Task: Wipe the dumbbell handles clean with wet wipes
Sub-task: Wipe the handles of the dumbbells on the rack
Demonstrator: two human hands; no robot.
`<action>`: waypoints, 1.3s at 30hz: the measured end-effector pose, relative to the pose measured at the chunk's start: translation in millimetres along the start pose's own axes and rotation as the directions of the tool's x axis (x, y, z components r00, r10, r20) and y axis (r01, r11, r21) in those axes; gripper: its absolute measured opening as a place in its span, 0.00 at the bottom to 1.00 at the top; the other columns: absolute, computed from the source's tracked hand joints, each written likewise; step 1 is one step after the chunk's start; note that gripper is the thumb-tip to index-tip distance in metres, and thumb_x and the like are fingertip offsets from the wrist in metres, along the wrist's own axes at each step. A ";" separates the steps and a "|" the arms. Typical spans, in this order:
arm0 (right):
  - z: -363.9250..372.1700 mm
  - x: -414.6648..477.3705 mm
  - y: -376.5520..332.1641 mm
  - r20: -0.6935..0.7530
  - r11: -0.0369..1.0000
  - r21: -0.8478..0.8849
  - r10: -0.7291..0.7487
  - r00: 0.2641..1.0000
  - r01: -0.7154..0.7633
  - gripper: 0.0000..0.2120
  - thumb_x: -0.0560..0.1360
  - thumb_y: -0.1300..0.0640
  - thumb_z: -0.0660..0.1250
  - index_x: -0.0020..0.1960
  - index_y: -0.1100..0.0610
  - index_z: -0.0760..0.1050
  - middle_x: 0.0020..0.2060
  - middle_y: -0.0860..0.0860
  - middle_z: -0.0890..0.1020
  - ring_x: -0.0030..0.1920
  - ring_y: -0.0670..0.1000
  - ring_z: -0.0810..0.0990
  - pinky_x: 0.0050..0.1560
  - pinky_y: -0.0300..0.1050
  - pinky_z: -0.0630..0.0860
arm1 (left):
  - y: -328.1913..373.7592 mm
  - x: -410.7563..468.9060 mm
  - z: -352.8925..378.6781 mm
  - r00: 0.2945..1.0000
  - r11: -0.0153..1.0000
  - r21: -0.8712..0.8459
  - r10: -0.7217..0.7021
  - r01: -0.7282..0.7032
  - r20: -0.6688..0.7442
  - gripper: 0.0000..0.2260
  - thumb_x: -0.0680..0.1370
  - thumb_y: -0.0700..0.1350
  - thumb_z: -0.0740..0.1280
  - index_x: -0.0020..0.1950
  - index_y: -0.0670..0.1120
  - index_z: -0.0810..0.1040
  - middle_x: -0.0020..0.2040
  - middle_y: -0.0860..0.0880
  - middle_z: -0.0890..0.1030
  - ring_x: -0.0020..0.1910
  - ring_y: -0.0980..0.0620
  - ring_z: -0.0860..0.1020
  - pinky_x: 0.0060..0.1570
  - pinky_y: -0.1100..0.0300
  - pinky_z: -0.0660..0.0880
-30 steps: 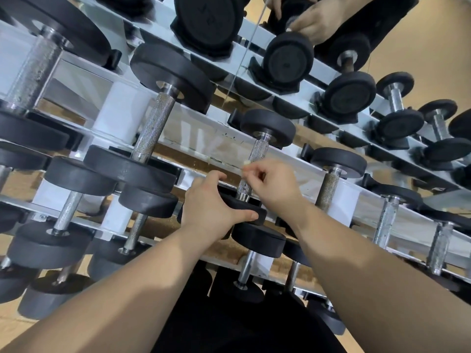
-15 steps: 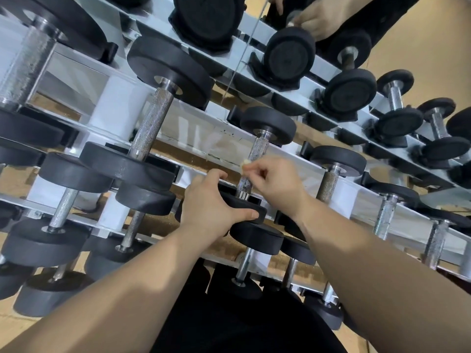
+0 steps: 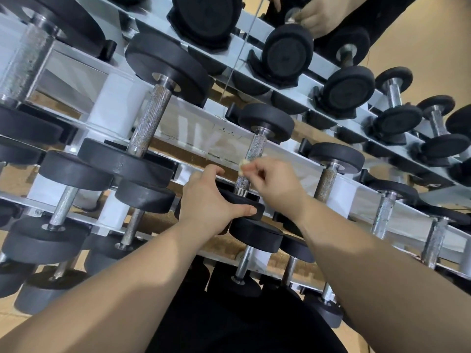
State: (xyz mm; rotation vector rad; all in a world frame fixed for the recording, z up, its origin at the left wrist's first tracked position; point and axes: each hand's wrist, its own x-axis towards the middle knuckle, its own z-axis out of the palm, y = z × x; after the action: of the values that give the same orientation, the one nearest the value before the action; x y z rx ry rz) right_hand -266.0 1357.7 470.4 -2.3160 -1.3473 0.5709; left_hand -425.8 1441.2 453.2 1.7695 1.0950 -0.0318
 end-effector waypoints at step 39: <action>6.9 15.6 -0.2 -0.098 0.964 0.174 0.219 0.971 -0.200 0.04 0.79 0.57 0.68 0.47 0.49 0.79 0.36 0.45 0.78 0.40 0.46 0.76 0.46 0.44 0.75 | -7.5 -6.4 5.6 0.992 0.992 -0.120 -0.041 0.026 -0.116 0.42 0.51 0.69 0.80 0.58 0.52 0.72 0.55 0.54 0.77 0.57 0.52 0.76 0.57 0.51 0.77</action>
State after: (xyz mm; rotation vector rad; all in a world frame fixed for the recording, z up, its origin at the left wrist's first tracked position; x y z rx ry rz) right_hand -262.8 1372.5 462.4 -2.3321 -0.9715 0.5774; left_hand -432.2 1433.4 448.1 1.6639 1.1877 0.1171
